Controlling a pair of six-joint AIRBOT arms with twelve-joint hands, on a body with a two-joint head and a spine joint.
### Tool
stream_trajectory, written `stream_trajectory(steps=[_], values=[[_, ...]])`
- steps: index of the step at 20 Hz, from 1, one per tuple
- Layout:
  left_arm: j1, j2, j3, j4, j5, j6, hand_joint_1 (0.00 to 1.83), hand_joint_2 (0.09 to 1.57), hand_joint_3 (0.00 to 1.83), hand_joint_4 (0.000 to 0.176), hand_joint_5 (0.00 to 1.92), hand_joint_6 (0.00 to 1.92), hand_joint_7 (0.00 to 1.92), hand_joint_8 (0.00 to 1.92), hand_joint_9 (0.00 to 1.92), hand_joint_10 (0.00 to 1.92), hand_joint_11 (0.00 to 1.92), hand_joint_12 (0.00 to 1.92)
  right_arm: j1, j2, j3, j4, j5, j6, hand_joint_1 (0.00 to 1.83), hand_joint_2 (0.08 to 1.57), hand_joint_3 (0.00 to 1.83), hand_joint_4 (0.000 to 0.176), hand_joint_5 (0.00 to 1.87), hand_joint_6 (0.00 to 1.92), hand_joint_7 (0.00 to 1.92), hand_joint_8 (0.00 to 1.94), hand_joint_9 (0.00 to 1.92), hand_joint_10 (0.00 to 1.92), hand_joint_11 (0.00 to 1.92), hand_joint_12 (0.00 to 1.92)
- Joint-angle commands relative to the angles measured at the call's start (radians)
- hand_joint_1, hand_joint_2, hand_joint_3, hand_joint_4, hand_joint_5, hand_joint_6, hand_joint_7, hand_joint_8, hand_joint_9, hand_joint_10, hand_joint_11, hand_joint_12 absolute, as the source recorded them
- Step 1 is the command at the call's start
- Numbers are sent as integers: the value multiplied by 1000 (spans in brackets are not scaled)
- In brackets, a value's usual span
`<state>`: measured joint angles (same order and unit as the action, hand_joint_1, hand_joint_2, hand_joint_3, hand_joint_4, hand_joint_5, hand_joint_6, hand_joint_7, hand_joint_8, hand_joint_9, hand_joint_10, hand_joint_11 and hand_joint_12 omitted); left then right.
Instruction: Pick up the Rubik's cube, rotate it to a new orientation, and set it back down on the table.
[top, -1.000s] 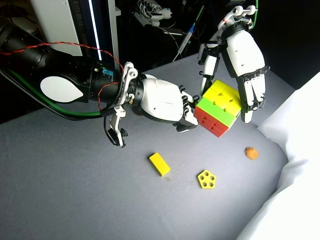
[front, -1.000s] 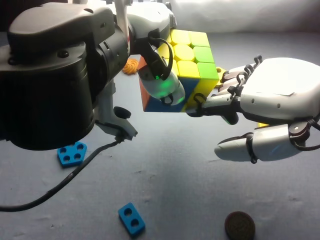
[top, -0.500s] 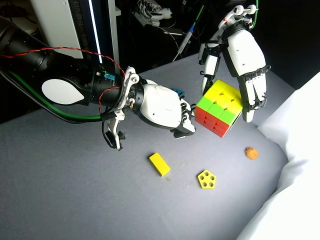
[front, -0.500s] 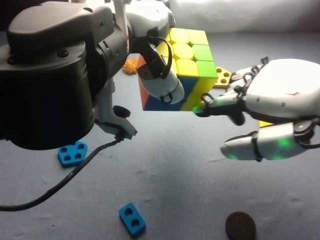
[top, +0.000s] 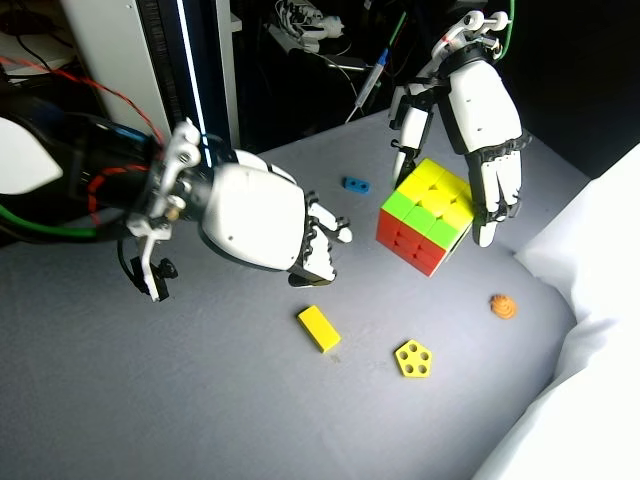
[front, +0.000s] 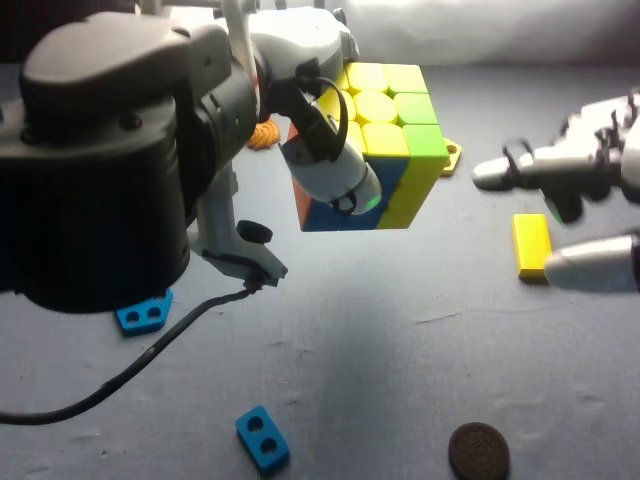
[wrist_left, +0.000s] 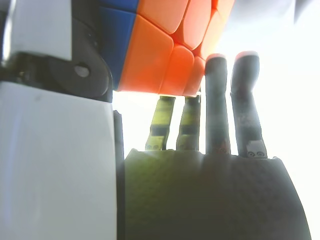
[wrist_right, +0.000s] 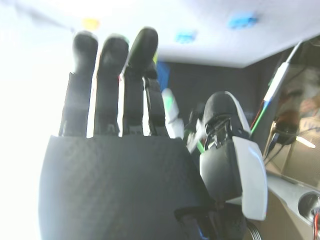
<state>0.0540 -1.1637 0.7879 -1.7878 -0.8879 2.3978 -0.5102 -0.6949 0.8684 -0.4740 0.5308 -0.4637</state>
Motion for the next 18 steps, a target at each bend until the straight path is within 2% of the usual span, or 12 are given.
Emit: stream_trajectory(steps=[1, 2, 3, 4, 6, 7, 8, 9, 11, 16, 17, 18], values=[[0, 4, -7, 95, 5, -36, 1033, 1411, 3, 0, 524, 1608, 438, 1917, 236, 1921, 294, 1921, 14, -3, -4, 55, 101, -35, 0, 1255, 0, 0, 239, 3, 334, 851, 250, 1382, 127, 1893], [14, 4, -9, 107, 5, -68, 1030, 1413, 3, 0, 520, 1616, 435, 1920, 239, 1921, 292, 1921, 20, -9, -4, 82, 100, -71, 0, 1251, 0, 0, 225, 1, 296, 604, 167, 1202, 25, 1822], [34, 4, -12, 121, 2, -100, 1031, 1413, 3, 0, 506, 1618, 451, 1917, 241, 1921, 291, 1921, 25, -13, -5, 89, 100, -83, 0, 1244, 0, 0, 178, 1, 233, 317, 74, 901, 4, 1545], [44, 4, -15, 124, 2, -112, 1038, 1405, 0, 0, 513, 1609, 470, 1892, 252, 1921, 300, 1921, 24, -13, -6, 89, 98, -83, 0, 1236, 0, 0, 147, 8, 184, 184, 57, 565, 0, 1215], [80, 4, -20, 156, 0, -171, 1031, 1412, 2, 0, 500, 1619, 459, 1917, 242, 1921, 312, 1921, 22, -14, -7, 89, 94, -85, 0, 1220, 0, 0, 78, 20, 91, 40, 39, 153, 0, 459], [106, 4, -23, 177, 0, -210, 1026, 1358, 0, 0, 554, 1608, 243, 1876, 244, 1921, 311, 1921, 22, -15, -7, 89, 94, -86, 0, 1219, 0, 0, 36, 11, 28, 20, 20, 41, 0, 91], [118, 4, -24, 187, 0, -225, 1027, 1395, 6, 0, 514, 1629, 421, 1885, 253, 1921, 317, 1921, 22, -16, -8, 89, 94, -86, 0, 1221, 0, 0, 12, 3, 5, 10, 6, 14, 0, 17], [135, 4, -26, 207, 0, -251, 1029, 1350, 0, 0, 563, 1603, 230, 1864, 245, 1921, 302, 1921, 21, -16, -8, 89, 94, -86, 0, 1219, 0, 0, 2, 0, 0, 1, 0, 2, 0, 3], [177, 4, -26, 257, 0, -320, 1014, 1421, 3, 0, 492, 1653, 427, 1919, 235, 1921, 299, 1921, 18, -18, -11, 89, 94, -86, 0, 1215, 0, 0, 0, 0, 0, 0, 0, 0, 0, 0], [264, 4, -22, 353, 1, -462, 1039, 1402, 0, 0, 525, 1606, 467, 1884, 251, 1921, 302, 1921, 8, -18, -21, 89, 95, -105, 0, 1210, 0, 0, 0, 0, 22, 8, 0, 0, 0, 0], [277, 4, -21, 367, 1, -484, 1035, 1348, 0, 0, 573, 1589, 251, 1883, 251, 1921, 302, 1921, 8, -18, -21, 89, 95, -105, 0, 1212, 0, 0, 0, 0, 25, 9, 0, 0, 0, 0], [294, 4, -17, 386, 1, -513, 1044, 1401, 4, 0, 547, 1577, 426, 1919, 230, 1921, 289, 1921, 7, -18, -21, 89, 96, -105, 0, 1216, 0, 0, 0, 0, 29, 10, 0, 0, 0, 0]])
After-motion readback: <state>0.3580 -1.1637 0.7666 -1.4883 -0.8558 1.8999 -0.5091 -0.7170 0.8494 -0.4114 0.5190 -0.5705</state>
